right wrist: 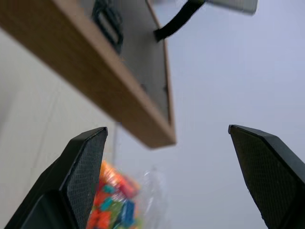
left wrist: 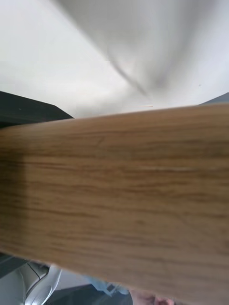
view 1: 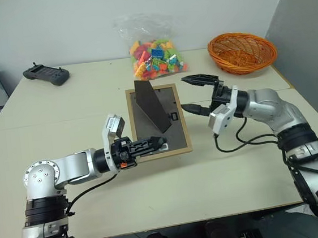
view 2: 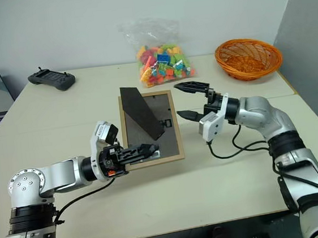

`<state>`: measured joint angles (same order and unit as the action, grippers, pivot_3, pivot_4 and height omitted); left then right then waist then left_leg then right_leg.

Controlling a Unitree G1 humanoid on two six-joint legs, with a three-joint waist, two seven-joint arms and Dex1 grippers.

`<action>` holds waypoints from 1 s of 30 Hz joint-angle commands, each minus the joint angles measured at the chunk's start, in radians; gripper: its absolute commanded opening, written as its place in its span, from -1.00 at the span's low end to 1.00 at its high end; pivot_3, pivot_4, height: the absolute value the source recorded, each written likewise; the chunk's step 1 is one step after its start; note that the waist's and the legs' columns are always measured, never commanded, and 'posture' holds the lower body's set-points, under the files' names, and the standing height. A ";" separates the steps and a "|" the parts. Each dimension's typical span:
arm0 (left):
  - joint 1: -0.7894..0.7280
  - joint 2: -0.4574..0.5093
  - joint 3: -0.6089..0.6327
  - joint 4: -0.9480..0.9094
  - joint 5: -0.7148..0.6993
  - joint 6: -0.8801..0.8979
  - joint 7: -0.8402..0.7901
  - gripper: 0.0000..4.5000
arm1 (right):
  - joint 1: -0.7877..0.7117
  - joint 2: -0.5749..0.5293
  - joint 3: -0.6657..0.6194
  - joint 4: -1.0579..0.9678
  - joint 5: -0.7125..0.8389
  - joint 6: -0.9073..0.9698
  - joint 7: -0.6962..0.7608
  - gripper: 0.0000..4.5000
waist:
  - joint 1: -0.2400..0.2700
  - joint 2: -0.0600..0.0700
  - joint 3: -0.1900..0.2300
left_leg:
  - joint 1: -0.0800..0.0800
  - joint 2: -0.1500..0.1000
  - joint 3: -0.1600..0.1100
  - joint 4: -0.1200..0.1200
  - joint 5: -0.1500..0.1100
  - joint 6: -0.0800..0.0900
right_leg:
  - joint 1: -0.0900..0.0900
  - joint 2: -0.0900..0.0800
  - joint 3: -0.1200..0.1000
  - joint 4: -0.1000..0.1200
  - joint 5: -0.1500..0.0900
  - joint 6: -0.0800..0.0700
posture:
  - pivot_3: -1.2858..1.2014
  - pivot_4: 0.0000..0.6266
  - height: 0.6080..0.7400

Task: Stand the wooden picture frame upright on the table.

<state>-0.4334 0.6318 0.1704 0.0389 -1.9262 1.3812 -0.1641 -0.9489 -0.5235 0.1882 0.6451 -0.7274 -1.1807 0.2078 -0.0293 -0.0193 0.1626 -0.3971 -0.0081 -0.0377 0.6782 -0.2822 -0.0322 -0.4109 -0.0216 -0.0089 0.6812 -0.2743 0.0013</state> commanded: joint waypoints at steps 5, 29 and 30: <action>0.010 0.026 -0.034 -0.059 -0.046 -0.070 -0.011 -0.63 | -0.094 0.012 0.101 0.040 -0.195 -0.086 -0.318 0.76 | 0.002 0.000 0.000 | 0.000 -0.001 0.000 0.000 0.000 0.000 | 0.000 0.000 0.000 0.000 0.000 0.000 | 0.03 -0.52 1.00; 0.003 0.121 0.036 -0.025 0.063 -0.245 0.012 0.39 | -0.144 -0.087 0.229 0.156 -0.223 -0.102 -0.494 -0.41 | 0.000 0.000 0.000 | 0.001 0.000 0.001 0.000 0.000 0.000 | 0.001 0.001 0.001 0.000 0.000 0.000 | 0.03 -0.52 1.00; -0.008 0.135 0.058 -0.019 0.082 -0.260 0.006 0.46 | -0.143 -0.089 0.234 0.190 -0.188 -0.114 -0.460 -0.41 | -0.001 0.000 0.000 | 0.001 0.000 0.001 0.000 0.000 0.000 | 0.001 0.001 0.001 0.000 0.000 0.000 | 0.03 -0.52 1.00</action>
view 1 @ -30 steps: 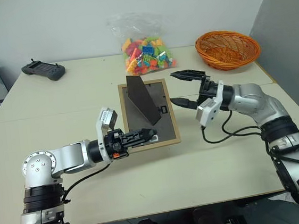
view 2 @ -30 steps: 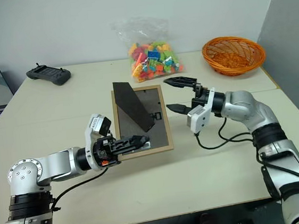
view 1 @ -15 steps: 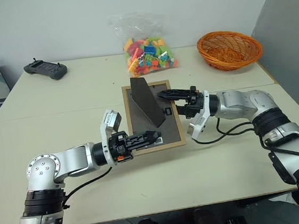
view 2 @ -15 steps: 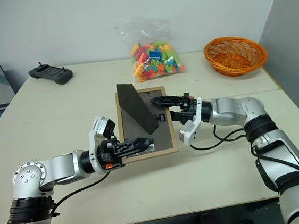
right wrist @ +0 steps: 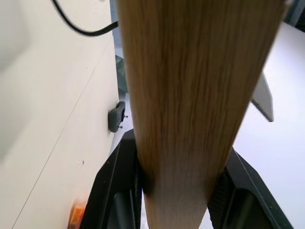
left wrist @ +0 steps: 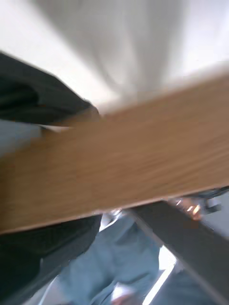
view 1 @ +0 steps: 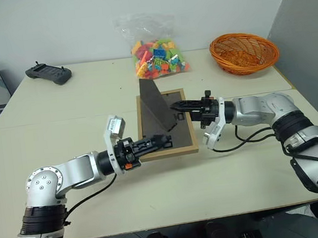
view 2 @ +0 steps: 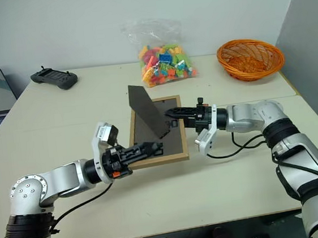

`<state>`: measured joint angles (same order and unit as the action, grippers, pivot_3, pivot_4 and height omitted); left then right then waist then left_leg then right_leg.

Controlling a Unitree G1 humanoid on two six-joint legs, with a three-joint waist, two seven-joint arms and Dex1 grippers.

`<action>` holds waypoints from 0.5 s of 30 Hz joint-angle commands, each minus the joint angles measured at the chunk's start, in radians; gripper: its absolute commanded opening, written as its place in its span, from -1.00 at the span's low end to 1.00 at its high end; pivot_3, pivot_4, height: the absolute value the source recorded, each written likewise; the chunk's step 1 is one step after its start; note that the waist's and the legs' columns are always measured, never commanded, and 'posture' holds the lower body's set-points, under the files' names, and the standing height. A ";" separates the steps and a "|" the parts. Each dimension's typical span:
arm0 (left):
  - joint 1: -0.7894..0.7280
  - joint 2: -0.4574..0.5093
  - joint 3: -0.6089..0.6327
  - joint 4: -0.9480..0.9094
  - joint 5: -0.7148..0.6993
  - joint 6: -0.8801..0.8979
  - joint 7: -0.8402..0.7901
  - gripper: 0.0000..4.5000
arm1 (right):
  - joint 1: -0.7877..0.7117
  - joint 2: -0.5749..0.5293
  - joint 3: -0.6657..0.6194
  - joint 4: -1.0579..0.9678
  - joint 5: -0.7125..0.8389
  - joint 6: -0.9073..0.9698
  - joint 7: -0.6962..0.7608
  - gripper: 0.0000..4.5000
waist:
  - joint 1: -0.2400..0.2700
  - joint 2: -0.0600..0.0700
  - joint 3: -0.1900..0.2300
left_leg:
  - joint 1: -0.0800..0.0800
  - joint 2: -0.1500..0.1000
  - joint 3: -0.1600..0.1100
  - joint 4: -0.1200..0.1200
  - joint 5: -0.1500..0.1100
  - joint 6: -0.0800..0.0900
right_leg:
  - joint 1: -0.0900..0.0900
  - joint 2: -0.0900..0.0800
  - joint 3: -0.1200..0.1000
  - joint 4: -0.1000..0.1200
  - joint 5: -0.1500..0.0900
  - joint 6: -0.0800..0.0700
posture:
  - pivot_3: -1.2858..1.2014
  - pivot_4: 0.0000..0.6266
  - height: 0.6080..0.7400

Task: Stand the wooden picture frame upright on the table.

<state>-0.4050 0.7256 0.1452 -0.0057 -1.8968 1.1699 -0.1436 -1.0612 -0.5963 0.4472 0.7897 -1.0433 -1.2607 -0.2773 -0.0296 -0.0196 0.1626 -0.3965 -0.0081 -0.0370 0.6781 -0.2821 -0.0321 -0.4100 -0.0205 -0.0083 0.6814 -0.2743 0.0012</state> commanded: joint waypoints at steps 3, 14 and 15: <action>-0.038 0.070 0.135 -0.019 0.133 -0.085 -0.026 0.72 | -0.023 -0.007 -0.012 0.149 0.284 -0.067 0.161 -0.41 | -0.002 0.000 0.000 | 0.000 0.000 0.001 0.000 0.000 0.000 | 0.000 0.000 0.001 -0.001 0.000 0.000 | 0.03 -0.52 1.00; 0.154 0.104 0.134 -0.540 0.712 -0.341 -0.111 1.00 | 0.153 0.212 -0.139 -0.147 1.413 0.994 1.312 -0.42 | 0.000 0.002 0.002 | 0.002 0.003 0.001 -0.001 -0.001 0.002 | 0.003 0.000 0.000 -0.002 0.000 0.000 | 0.03 -0.52 1.00; 0.154 0.097 0.123 -0.559 0.776 -0.370 -0.096 1.00 | 0.144 0.228 -0.162 -0.159 1.462 1.140 1.330 -0.42 | 0.002 0.002 0.002 | 0.001 0.002 0.000 -0.001 -0.002 0.004 | 0.002 -0.001 -0.001 -0.002 0.000 0.000 | 0.03 -0.52 1.00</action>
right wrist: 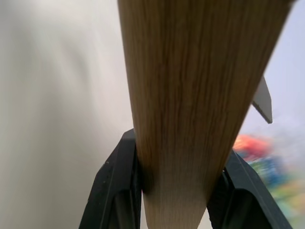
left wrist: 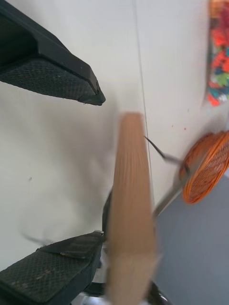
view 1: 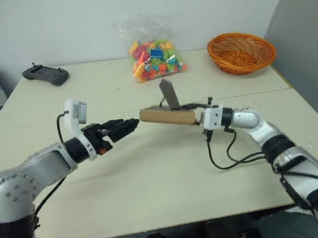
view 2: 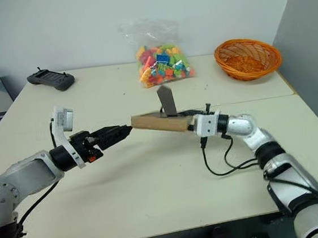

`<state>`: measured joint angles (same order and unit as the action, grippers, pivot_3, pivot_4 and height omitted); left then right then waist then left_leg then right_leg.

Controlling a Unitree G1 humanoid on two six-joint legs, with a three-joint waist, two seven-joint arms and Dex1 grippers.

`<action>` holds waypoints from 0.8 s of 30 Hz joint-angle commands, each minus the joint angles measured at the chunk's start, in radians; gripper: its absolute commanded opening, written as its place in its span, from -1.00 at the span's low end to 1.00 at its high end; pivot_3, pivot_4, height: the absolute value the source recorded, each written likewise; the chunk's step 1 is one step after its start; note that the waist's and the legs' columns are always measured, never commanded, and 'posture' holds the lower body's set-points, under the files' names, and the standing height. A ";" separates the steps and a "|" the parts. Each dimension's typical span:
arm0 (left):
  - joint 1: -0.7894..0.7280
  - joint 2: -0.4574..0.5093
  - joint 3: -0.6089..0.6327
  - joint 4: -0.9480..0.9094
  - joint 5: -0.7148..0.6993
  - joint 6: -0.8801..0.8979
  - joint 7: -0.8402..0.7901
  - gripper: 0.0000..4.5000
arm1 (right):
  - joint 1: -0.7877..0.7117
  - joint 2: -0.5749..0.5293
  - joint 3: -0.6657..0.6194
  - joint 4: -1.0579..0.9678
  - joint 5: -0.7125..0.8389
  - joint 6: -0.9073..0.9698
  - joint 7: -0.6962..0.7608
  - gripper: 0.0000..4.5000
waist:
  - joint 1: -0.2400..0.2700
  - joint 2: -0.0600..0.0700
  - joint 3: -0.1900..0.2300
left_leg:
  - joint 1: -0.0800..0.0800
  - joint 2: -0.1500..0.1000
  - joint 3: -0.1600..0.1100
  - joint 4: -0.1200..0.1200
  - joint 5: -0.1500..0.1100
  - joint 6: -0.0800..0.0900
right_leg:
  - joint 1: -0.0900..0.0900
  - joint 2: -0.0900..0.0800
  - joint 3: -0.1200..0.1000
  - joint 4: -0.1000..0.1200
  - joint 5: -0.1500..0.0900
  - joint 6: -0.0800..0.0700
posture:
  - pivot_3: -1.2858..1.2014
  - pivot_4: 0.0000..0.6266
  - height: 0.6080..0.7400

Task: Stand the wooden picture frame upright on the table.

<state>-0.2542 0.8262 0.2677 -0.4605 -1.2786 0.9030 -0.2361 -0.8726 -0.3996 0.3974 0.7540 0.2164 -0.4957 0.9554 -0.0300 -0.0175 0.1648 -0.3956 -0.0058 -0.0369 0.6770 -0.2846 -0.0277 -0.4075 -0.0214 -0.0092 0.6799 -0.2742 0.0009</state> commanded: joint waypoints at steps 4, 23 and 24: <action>0.029 -0.016 -0.056 -0.155 0.385 -0.207 -0.005 1.00 | -0.080 0.070 -0.179 -0.087 0.264 0.680 0.144 -0.42 | 0.012 0.000 0.000 | 0.001 -0.001 -0.002 -0.001 -0.001 0.001 | 0.000 0.000 -0.002 0.001 0.000 0.000 | 0.03 -0.52 1.00; 0.162 -0.151 -0.171 -0.127 0.638 -0.304 -0.150 1.00 | -0.108 0.157 -0.283 0.188 0.093 0.728 0.166 0.01 | 0.024 0.000 0.000 | -0.001 -0.001 0.001 0.000 -0.001 0.002 | -0.002 0.000 -0.001 0.002 0.000 0.000 | 0.03 -0.52 1.00; 0.162 -0.151 -0.175 -0.123 0.645 -0.304 -0.160 1.00 | -0.103 0.154 -0.285 0.183 0.086 0.724 0.170 0.13 | 0.024 0.000 0.000 | -0.001 -0.001 0.001 0.000 -0.001 0.002 | -0.002 0.000 -0.001 0.002 0.000 0.000 | 0.03 -0.52 1.00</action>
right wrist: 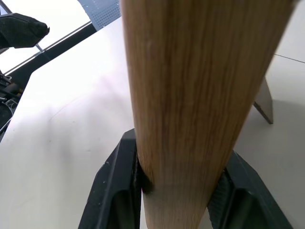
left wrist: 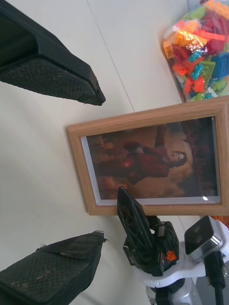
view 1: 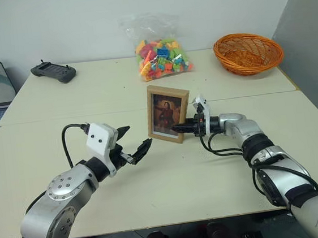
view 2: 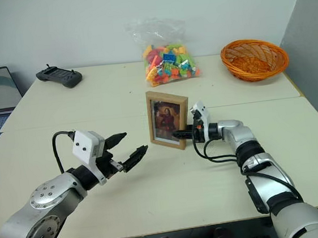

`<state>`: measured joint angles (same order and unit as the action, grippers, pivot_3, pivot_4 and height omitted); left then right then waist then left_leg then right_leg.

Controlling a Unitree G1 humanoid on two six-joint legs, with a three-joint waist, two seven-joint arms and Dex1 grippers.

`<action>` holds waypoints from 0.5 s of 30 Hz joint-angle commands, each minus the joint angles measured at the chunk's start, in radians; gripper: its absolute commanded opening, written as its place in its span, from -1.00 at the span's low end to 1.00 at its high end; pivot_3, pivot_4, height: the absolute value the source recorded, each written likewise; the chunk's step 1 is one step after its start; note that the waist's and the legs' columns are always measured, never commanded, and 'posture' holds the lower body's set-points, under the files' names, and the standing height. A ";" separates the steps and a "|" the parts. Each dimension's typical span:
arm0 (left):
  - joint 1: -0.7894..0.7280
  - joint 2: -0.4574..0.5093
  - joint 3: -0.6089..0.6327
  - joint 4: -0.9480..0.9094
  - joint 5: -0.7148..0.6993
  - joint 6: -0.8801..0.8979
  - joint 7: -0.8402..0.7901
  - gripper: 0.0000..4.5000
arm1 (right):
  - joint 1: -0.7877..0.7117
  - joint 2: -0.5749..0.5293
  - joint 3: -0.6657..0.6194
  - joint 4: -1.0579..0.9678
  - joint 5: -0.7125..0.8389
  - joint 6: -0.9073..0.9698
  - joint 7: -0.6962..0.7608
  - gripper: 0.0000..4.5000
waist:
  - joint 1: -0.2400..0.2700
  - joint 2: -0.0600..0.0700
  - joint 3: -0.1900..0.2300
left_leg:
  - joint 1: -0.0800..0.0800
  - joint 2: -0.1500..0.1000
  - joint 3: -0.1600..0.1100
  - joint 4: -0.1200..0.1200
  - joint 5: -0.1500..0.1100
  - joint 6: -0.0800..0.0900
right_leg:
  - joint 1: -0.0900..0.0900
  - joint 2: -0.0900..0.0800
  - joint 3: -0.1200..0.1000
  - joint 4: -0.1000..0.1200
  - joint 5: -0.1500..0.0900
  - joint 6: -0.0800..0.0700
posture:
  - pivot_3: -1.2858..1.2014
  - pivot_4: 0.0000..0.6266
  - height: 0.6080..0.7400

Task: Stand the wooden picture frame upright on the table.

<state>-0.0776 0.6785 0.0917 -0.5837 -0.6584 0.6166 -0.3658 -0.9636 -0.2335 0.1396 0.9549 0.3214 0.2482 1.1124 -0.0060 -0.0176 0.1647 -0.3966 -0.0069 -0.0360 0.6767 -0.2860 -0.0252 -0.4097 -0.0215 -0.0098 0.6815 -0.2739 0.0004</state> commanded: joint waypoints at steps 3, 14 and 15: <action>-0.014 -0.008 0.002 0.012 0.036 -0.014 -0.049 1.00 | 0.018 -0.035 -0.037 -0.046 -0.037 -0.026 0.014 0.48 | 0.000 0.000 0.000 | 0.000 0.000 0.000 0.000 0.000 0.000 | 0.000 0.000 0.000 0.000 0.000 0.000 | 0.03 -0.52 1.00; -0.098 0.102 0.100 0.159 0.009 0.072 -0.182 1.00 | 0.351 -0.371 -0.135 -0.797 0.099 0.287 0.026 1.00 | -0.007 0.002 0.001 | 0.000 0.000 -0.001 0.000 -0.002 0.004 | 0.000 0.000 -0.001 0.000 0.000 0.000 | 0.03 -0.52 1.00; -0.120 0.116 0.113 0.186 0.002 0.079 -0.203 1.00 | 0.357 -0.384 -0.150 -0.881 0.146 0.361 0.015 1.00 | -0.013 0.002 0.001 | 0.001 0.001 -0.001 0.000 -0.002 0.004 | 0.000 0.002 0.000 0.001 0.000 0.000 | 0.03 -0.52 1.00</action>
<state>-0.1638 0.7650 0.1517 -0.4274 -0.6373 0.6884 -0.5273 -0.5982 -0.6012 0.0301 0.2824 0.3574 0.4721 1.1378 -0.0188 -0.0154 0.1660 -0.3945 -0.0060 -0.0384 0.6759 -0.2881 -0.0215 -0.4089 -0.0193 -0.0100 0.6821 -0.2738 0.0003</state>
